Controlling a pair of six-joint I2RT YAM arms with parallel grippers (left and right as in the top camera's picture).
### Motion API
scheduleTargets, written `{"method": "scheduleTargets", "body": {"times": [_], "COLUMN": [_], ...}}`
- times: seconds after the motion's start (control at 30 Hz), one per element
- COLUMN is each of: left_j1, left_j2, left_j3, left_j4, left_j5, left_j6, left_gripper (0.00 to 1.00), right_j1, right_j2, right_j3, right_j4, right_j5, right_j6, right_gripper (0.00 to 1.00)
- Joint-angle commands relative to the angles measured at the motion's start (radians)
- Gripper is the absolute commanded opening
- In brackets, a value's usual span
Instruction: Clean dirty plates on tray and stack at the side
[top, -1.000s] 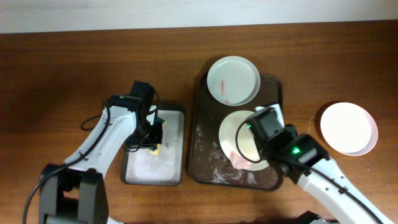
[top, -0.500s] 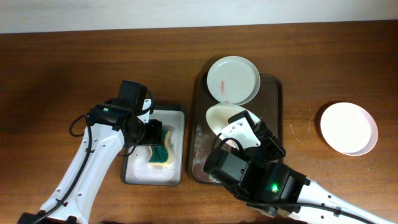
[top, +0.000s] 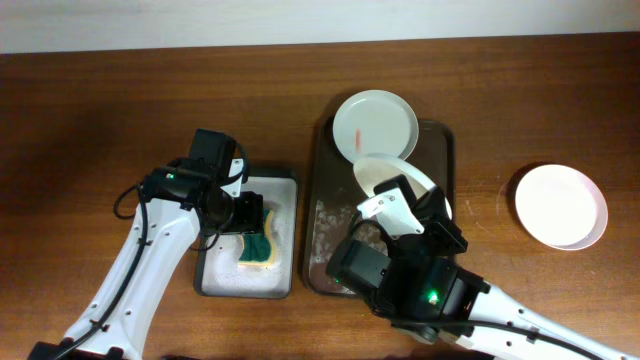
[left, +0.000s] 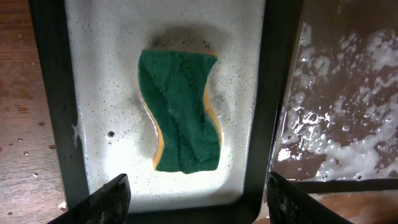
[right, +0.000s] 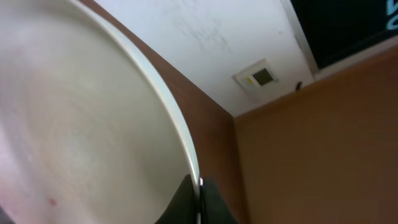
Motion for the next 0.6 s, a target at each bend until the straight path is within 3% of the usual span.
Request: {"method": "scheduleTargets", "body": {"times": [0.0,0.03,0.17,0.27,0.33,0.5,0.57], "left_j1": [0.006,0.006,0.006,0.006,0.006,0.006,0.006], "left_j2": [-0.017,-0.017,-0.017,-0.017,-0.017,-0.017,-0.017], "left_j3": [0.004,0.004,0.004,0.004,0.004,0.004,0.004], "left_j4": [0.002,0.001,0.002,0.002,0.001,-0.001,-0.003], "left_j5": [0.014,0.014,0.014,0.015,0.015,0.015,0.015], "left_j6": [0.009,0.009,0.008,0.008,0.008,0.008,0.009], "left_gripper": [0.68,0.68,0.69,0.7,0.69,0.69,0.69], "right_j1": [-0.004,-0.003,-0.005,-0.096,-0.244,-0.771,-1.07], "right_j2": [0.005,0.005,0.009,0.009,0.012,0.003,0.007], "right_j3": [0.025,0.025,0.025,0.021,0.021,0.061,0.065], "right_j4": [0.002,0.023,0.056,0.053,0.074,0.077,0.111], "right_j5": [0.029,0.072,0.039,-0.262,-0.536,-1.178,-1.396], "right_j6": [-0.062,0.009,-0.022,0.132,0.16,0.02,0.021], "right_gripper": [0.04,0.04,0.04,0.04,0.04,0.04,0.04]}}
